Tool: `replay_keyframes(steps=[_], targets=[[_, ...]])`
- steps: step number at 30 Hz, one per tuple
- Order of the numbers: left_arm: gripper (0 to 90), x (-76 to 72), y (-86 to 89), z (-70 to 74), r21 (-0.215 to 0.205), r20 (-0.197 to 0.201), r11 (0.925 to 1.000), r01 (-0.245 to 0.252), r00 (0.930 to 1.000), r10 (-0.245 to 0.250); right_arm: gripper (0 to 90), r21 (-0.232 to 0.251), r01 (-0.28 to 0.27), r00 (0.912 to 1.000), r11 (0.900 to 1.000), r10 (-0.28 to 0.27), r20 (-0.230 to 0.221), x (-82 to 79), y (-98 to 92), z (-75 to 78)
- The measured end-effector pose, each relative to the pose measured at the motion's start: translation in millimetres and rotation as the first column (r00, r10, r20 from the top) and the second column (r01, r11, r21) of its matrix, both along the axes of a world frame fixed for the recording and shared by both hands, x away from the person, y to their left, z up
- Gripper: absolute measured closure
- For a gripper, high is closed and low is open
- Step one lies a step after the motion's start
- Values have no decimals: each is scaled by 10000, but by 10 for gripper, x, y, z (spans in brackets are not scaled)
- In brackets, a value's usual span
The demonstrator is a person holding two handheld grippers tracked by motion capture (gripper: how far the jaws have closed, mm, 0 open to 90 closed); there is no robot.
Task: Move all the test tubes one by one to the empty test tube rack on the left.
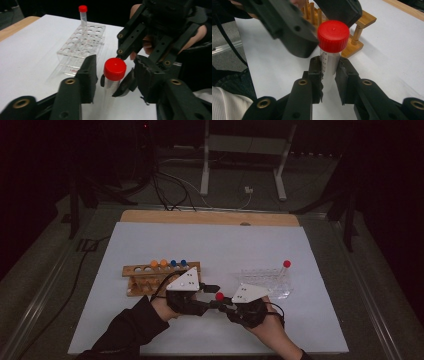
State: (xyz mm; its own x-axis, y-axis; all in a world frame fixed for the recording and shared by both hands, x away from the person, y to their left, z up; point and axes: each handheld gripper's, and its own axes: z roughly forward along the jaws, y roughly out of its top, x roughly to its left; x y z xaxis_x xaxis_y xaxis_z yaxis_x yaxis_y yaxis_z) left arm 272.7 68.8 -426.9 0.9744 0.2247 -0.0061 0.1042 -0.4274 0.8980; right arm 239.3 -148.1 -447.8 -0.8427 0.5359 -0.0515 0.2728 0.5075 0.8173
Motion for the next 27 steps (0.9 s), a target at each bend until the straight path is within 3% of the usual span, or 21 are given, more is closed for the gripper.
replay_keyframes(steps=[10,24,25,27], targets=[[689,-2,-51,-15,227,266,9997,-45,9996,39,744,4,23,10000,10000,-23,18,1,-3,1],[718,18,-39,11,237,397,9997,-17,9992,8,726,264,57,10000,9996,-55,-74,16,-22,-2],[718,24,-19,26,256,423,9996,-98,9991,87,654,360,83,9999,9993,-79,-112,21,-35,3],[718,28,11,44,173,394,9997,-147,9991,140,594,512,99,9999,9986,-92,-138,22,-50,10]])
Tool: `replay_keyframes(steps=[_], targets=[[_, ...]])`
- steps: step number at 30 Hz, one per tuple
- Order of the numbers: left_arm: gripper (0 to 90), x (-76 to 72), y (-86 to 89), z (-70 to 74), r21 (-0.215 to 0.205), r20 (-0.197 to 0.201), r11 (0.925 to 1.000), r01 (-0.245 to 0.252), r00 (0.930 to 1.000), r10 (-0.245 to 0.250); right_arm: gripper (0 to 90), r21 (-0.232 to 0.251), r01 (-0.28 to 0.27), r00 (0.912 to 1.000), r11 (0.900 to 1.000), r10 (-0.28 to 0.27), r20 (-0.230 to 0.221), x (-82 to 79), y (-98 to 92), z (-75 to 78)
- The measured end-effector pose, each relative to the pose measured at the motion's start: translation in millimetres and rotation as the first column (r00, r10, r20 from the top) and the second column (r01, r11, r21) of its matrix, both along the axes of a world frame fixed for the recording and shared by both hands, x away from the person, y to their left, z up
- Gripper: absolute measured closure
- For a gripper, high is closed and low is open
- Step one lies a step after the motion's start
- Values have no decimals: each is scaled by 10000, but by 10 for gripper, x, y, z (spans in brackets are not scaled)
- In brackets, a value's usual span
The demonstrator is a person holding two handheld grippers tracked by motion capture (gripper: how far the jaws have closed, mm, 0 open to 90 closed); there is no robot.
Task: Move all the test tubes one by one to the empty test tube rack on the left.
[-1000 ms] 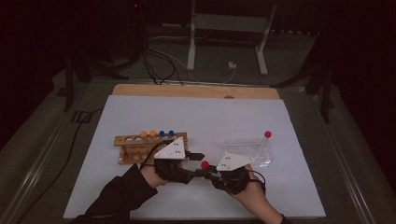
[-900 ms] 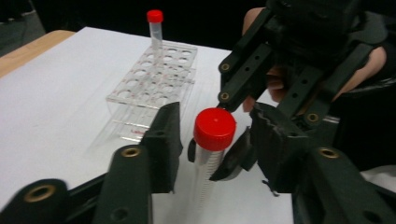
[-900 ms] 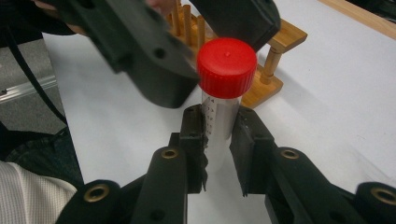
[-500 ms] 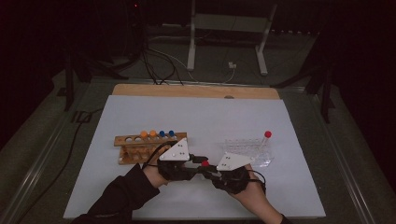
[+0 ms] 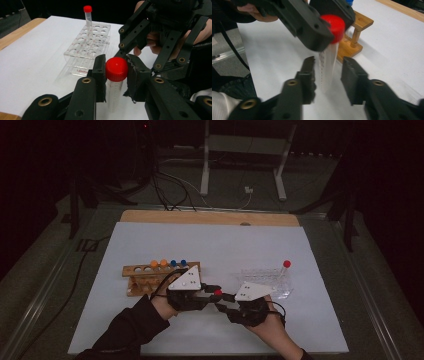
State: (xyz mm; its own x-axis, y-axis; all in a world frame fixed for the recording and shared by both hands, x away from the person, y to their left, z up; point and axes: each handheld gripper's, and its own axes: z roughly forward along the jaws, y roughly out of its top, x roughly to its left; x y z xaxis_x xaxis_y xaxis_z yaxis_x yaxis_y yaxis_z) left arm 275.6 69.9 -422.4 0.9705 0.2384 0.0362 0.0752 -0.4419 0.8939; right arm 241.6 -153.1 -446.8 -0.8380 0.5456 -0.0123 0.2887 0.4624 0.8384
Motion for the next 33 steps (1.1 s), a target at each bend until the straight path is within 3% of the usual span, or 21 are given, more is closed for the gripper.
replay_keyframes(steps=[9,18,22,33], targets=[[719,-3,140,114,72,185,9996,-269,9995,268,258,260,369,9987,9990,-378,348,4,-41,21],[719,-19,293,228,-87,298,9982,-600,9977,603,53,399,759,9960,9963,-776,437,16,-79,31],[719,-27,340,276,-64,404,9973,-728,9965,730,7,637,659,9969,9958,-685,399,13,-108,49],[718,-70,589,355,17,659,9898,-1422,9877,1418,5,1069,632,9968,9923,-680,417,14,-176,91]])
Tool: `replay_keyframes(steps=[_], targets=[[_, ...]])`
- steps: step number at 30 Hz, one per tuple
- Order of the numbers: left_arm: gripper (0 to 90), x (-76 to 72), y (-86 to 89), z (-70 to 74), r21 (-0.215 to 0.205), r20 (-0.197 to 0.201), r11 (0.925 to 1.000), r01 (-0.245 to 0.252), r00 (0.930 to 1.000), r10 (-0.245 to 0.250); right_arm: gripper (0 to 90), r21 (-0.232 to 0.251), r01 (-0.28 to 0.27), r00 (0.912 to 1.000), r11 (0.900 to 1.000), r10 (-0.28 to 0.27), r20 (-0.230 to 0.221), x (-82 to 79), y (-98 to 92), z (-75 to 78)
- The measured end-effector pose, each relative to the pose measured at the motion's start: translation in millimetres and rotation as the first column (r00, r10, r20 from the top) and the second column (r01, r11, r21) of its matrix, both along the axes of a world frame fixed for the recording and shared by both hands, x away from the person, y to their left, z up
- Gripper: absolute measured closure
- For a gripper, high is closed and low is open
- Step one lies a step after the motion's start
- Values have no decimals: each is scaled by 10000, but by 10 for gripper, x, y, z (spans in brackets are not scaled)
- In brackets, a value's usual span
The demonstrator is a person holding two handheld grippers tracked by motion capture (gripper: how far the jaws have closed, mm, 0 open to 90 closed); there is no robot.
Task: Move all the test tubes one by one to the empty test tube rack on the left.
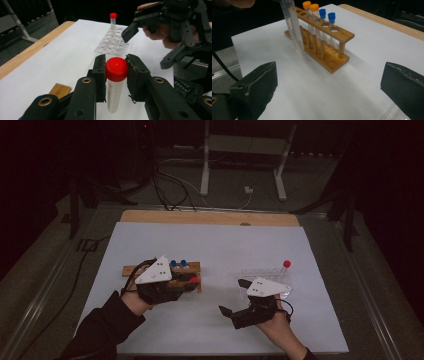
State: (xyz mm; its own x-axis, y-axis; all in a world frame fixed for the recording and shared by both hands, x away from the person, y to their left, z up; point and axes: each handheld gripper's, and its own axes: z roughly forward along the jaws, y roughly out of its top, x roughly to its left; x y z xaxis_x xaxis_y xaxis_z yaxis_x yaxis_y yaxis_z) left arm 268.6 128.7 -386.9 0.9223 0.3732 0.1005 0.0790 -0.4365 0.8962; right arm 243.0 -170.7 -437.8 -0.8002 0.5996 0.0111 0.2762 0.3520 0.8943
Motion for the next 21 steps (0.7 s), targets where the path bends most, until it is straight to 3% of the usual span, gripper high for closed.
replay_keyframes(steps=[13,21], targets=[[718,-30,377,37,-61,62,9952,-980,9952,981,6,21,-90,9999,10000,90,116,-19,5,9],[719,-43,650,47,-58,205,9842,-1771,9840,1772,6,37,-130,9997,9999,129,188,-26,11,12]])
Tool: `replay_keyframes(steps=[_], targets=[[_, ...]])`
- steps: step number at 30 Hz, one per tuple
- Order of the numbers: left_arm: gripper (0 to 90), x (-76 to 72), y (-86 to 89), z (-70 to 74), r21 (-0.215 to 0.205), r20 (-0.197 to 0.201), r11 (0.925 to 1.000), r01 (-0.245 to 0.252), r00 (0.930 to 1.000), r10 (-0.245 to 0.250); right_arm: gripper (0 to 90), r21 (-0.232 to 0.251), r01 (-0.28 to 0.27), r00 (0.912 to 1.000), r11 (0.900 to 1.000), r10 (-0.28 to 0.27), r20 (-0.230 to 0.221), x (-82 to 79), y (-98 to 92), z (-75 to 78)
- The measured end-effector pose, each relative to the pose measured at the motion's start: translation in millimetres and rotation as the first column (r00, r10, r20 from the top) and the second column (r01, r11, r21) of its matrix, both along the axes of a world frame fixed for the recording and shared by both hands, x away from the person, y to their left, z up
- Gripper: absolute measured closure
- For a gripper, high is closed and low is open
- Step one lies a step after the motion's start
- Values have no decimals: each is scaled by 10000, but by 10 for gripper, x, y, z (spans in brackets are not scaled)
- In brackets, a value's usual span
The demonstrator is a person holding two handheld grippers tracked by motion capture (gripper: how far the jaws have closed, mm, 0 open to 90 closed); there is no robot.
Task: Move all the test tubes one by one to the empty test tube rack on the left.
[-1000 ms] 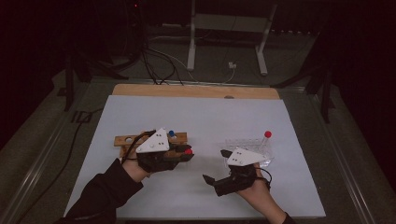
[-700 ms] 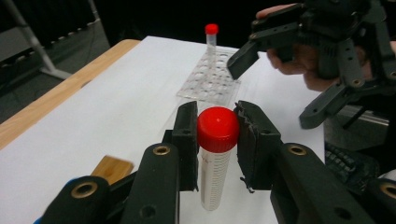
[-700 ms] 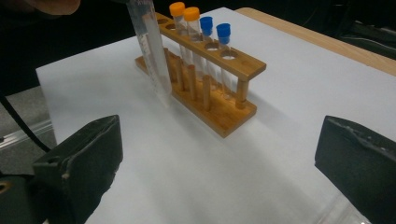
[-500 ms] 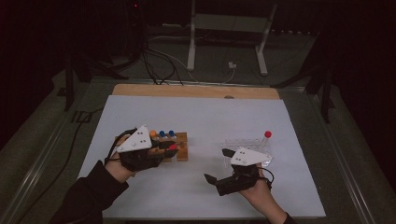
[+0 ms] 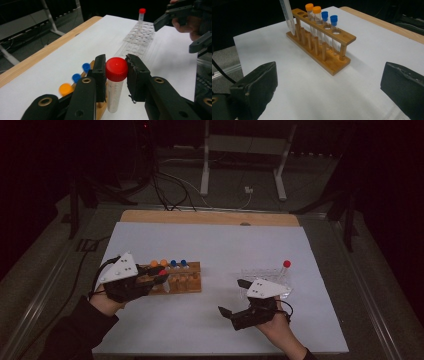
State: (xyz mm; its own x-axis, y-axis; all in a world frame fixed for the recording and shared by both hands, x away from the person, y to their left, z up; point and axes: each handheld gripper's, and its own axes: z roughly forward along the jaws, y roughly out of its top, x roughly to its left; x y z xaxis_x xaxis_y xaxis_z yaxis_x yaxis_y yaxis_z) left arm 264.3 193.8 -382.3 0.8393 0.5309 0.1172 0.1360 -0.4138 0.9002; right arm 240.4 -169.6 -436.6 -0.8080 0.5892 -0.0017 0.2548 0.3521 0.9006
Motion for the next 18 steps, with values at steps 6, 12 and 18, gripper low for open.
replay_keyframes(steps=[6,12,18], targets=[[718,7,130,9,-25,60,9991,-428,9991,428,6,3,-19,10000,10000,19,-1,-2,4,-2],[719,44,268,15,-43,134,9951,-989,9950,990,6,51,-28,10000,10000,28,15,-3,1,1],[718,125,387,39,-186,236,9868,-1609,9866,1613,6,46,-34,10000,10000,34,37,-3,3,2]])
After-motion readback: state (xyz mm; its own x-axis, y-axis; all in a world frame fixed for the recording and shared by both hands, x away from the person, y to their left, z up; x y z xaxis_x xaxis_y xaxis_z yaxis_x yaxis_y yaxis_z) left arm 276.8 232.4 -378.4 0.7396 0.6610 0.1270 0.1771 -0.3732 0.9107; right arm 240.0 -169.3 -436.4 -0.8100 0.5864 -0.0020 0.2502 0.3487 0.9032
